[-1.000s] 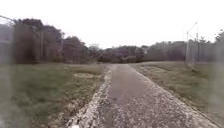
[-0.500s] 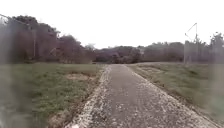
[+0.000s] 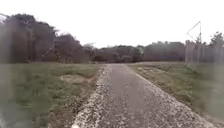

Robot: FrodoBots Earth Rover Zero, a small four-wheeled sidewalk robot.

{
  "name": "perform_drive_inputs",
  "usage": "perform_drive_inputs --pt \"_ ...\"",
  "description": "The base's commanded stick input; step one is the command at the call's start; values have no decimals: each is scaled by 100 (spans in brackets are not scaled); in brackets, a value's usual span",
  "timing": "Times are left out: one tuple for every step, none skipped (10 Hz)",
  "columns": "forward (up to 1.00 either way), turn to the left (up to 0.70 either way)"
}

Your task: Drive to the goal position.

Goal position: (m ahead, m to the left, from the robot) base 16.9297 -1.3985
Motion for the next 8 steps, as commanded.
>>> perform_drive_inputs --pt "70 -4" --pt "70 -7" --pt "70 -16" --pt "70 -28" --pt "70 -35" --pt "70 -35" --pt "70 -35" --pt "70 -35"
